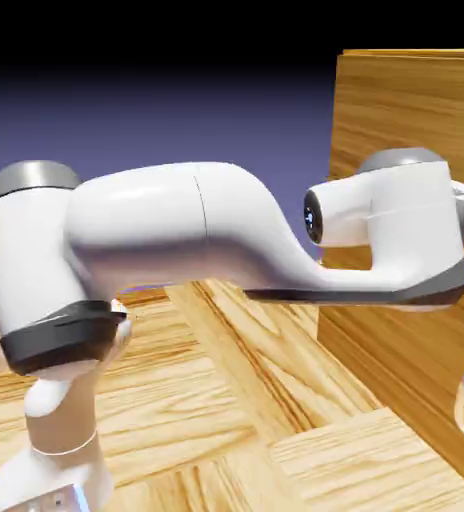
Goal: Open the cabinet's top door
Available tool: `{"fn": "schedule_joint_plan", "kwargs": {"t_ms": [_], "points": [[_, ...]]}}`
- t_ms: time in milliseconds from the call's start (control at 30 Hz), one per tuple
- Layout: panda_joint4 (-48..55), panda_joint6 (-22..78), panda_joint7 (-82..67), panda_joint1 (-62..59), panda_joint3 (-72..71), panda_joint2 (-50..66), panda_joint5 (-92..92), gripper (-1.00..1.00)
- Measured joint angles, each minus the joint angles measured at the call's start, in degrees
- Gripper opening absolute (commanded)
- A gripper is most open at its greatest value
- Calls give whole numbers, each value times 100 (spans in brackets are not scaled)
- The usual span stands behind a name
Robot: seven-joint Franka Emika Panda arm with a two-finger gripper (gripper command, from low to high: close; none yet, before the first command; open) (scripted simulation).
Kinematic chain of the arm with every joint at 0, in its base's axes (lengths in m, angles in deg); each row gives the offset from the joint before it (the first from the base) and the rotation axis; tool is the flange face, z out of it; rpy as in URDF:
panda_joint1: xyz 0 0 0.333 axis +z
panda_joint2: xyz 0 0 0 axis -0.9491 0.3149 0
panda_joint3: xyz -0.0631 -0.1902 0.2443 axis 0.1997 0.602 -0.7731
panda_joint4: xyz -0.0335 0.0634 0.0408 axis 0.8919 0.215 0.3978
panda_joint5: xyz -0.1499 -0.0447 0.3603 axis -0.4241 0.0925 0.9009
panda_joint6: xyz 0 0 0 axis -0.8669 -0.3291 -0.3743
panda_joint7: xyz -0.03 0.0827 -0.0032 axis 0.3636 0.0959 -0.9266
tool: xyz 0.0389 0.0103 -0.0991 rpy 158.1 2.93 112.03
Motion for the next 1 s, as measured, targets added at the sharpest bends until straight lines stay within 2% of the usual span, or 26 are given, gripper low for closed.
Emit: {"fn": "schedule_joint_plan", "kwargs": {"t_ms": [533, 1000], "points": [[-2482, 1204, 82, -3323, -2395, 177, 1154, -100], [-4702, 2134, -1074, -6145, -5083, -1113, 3777, -100]]}}
